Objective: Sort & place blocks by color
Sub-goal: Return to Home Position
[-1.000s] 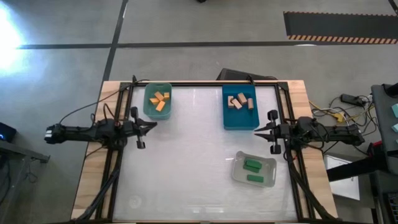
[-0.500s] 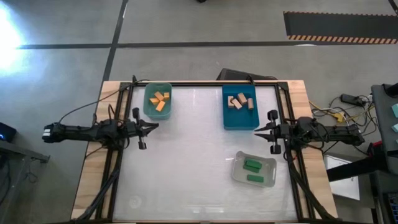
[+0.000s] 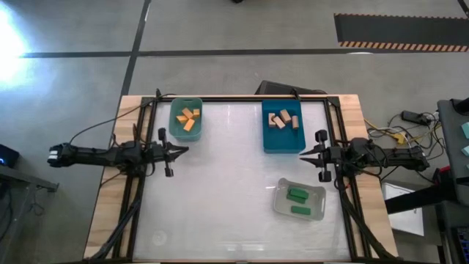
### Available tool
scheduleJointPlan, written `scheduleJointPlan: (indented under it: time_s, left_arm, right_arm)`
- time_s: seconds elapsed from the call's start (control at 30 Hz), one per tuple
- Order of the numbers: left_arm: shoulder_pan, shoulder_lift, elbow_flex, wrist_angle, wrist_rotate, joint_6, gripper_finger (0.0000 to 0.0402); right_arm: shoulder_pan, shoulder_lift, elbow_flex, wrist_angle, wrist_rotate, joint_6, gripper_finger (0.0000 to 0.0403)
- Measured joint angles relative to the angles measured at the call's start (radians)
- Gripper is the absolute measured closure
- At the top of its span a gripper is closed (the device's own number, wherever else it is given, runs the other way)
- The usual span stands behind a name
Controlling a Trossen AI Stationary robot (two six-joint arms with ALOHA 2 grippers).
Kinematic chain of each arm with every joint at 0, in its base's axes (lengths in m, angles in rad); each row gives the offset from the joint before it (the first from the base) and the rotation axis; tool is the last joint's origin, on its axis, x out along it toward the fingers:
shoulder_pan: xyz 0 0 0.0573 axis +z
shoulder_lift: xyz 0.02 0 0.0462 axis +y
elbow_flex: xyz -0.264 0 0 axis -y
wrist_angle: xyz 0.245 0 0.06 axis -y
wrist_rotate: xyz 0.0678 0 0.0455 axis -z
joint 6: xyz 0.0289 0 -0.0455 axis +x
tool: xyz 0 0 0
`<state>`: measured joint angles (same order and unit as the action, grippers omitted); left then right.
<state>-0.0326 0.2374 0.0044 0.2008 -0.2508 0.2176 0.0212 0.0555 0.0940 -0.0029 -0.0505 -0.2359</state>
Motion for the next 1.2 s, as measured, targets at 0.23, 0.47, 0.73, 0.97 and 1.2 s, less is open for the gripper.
scheduleJointPlan:
  time_s: [0.23,0.47,0.73,0.97,1.2]
  left_arm:
    - [0.0,0.023,0.0,0.0,0.0,0.0,0.0401]
    - [0.0,0.049,0.0,0.0,0.0,0.0,0.0402]
    - [0.0,0.077,0.0,0.0,0.0,0.0,0.0402]
    - [0.0,0.098,0.0,0.0,0.0,0.0,0.0402]
    - [0.0,0.119,0.0,0.0,0.0,0.0,0.0402]
  right_arm:
    - [0.0,0.0,0.0,0.0,0.0,0.0,0.0353]
    - [0.0,0.0,0.0,0.0,0.0,0.0,0.0353]
    - [0.0,0.0,0.0,0.0,-0.001,0.0,0.0353]
    - [0.0,0.0,0.0,0.0,-0.001,0.0,0.0353]
    - [0.0,0.0,0.0,0.0,-0.001,0.0,0.0353]
